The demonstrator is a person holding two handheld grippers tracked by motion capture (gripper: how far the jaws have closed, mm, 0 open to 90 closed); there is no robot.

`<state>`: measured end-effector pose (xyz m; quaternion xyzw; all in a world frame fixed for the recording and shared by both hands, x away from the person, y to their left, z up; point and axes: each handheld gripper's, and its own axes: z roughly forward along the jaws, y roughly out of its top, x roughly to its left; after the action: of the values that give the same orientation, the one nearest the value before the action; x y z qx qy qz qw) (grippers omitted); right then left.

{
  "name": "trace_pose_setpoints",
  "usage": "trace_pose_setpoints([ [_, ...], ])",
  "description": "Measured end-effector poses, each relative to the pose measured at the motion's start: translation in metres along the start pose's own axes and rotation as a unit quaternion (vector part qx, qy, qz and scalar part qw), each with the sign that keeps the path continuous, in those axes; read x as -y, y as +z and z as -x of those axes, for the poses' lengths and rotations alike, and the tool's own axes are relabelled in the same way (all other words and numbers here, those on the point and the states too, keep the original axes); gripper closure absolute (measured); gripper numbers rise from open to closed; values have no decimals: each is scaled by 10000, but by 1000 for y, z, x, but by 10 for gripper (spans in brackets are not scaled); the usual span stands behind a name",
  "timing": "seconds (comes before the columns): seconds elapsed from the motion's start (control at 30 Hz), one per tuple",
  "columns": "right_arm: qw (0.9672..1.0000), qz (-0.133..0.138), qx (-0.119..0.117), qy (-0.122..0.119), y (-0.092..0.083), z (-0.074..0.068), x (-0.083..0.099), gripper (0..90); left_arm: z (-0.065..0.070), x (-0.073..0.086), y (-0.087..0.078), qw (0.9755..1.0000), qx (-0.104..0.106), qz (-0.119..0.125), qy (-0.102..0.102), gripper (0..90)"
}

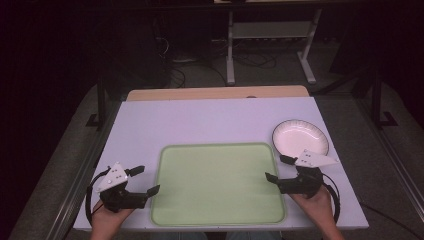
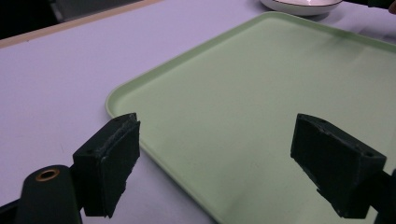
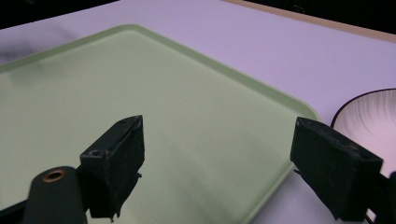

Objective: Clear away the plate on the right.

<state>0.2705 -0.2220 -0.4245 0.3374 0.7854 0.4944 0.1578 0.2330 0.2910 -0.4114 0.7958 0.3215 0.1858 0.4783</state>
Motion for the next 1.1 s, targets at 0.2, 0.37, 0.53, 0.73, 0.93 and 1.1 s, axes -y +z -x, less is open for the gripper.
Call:
trace_pose_setpoints([
  [0.2,10000,22,-19,28,-2,-1,0,171,0,0,0,10000,4,-2,18,154],
  [0.37,10000,65,-43,32,-5,-2,0,171,0,0,0,10000,-5,5,8,153],
  [0.53,10000,67,-53,27,-6,-2,0,172,0,0,0,10000,-15,5,1,154],
  [0.73,10000,77,-51,28,-8,-3,0,171,0,0,-1,10000,-21,-7,19,154],
  [0.93,10000,73,-45,40,-9,-3,0,171,0,0,-1,10000,-28,-5,23,154],
  [1.1,9999,98,-18,71,-12,-2,0,171,0,0,-1,10000,-37,-7,29,154],
])
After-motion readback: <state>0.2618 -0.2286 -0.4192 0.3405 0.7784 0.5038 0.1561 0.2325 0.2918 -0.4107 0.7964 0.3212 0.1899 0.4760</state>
